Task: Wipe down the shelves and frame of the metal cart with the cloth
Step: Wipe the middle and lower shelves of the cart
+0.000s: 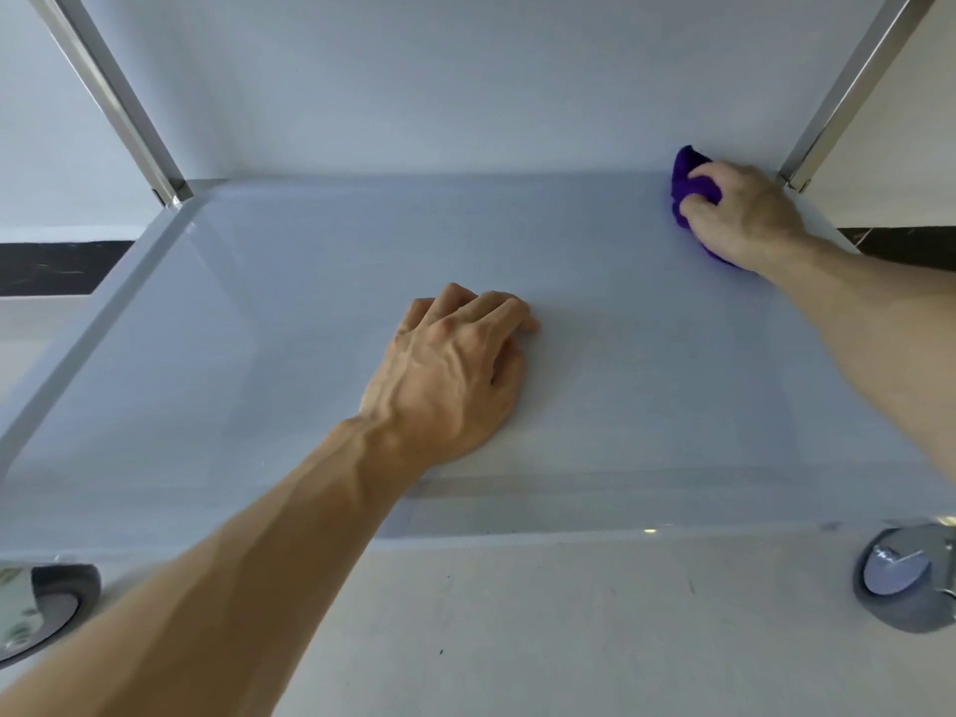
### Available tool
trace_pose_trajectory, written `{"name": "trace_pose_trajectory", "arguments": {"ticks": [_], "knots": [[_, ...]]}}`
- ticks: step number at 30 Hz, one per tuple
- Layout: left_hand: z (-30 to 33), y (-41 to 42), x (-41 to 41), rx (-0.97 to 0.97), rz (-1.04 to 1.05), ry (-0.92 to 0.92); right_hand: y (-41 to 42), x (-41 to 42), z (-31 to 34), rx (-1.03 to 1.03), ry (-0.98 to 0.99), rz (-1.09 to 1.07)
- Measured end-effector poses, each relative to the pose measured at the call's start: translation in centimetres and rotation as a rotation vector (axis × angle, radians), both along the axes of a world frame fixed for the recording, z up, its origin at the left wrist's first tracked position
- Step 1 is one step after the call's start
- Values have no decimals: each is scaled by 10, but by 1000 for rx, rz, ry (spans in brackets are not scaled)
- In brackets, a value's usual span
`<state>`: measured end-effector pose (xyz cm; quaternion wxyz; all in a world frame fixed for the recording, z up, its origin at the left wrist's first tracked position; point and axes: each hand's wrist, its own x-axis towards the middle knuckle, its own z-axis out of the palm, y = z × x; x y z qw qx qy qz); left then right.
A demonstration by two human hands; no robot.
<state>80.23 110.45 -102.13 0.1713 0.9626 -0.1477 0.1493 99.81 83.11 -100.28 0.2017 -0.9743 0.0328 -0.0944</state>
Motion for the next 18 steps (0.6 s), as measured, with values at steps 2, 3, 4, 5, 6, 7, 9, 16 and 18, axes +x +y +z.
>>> {"name": "trace_pose_trajectory", "arguments": {"ticks": [2,3,4,5,6,7,9,16,18], "knots": [[1,-1,0,15,6,6,12,-7,-2,7,-38,36],[2,-1,0,22,7,9,23,-17,-2,0,-65,86],[2,-1,-1,27,5,10,34,-29,-2,-13,-93,156],[3,-1,-1,32,3,8,43,-42,-4,-28,-120,242],[4,-1,-2,37,-2,2,50,-57,-6,-37,-143,327],[5,-2,-2,41,-7,-2,52,-74,-8,-33,-159,400],[7,-2,-3,55,-5,-6,50,-104,-9,-7,-170,513],[27,-26,14,12,54,66,-42,-137,1,23,-54,515],[33,-45,17,-129,54,94,-68,-130,-1,42,-75,358]]}}
